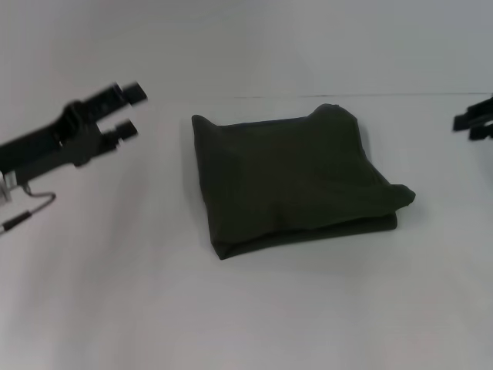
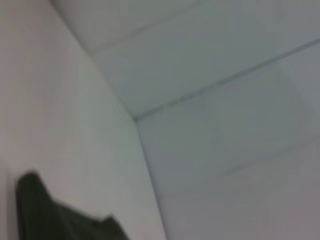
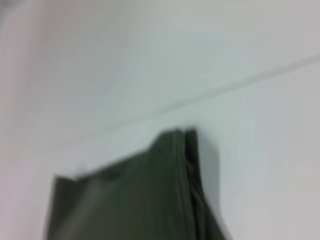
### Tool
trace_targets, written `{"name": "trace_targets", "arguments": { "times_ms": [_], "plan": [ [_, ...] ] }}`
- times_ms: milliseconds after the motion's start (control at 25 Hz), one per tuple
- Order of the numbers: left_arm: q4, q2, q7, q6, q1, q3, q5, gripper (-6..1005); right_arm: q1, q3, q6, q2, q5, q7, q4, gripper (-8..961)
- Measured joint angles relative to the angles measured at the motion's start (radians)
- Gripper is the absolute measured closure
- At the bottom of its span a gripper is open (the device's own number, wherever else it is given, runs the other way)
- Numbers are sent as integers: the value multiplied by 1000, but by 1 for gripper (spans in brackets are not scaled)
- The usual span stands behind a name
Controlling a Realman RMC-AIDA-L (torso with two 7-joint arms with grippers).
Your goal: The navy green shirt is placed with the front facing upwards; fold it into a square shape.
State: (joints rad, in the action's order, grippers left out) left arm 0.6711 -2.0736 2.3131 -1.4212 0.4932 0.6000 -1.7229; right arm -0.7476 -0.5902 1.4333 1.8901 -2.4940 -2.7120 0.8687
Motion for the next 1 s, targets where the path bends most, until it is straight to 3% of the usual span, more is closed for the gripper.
{"name": "trace_targets", "arguments": {
  "times_ms": [120,240,360,640,1000],
  "plan": [
    [7,0,40,-67,-3,4,-79,98,29,79,44,-15,77,63,9,589],
    [7,-2,84,-136,-3,16,-157,99,51,93,75,-33,149,82,7,580],
    [7,-12,138,-161,-3,70,-212,99,54,93,98,-40,167,81,8,470],
    [-42,-70,169,-34,12,120,-237,98,36,94,114,-41,175,74,11,314],
    [-147,-80,162,205,61,169,-242,99,38,97,118,-40,191,70,4,296]
  ]
}}
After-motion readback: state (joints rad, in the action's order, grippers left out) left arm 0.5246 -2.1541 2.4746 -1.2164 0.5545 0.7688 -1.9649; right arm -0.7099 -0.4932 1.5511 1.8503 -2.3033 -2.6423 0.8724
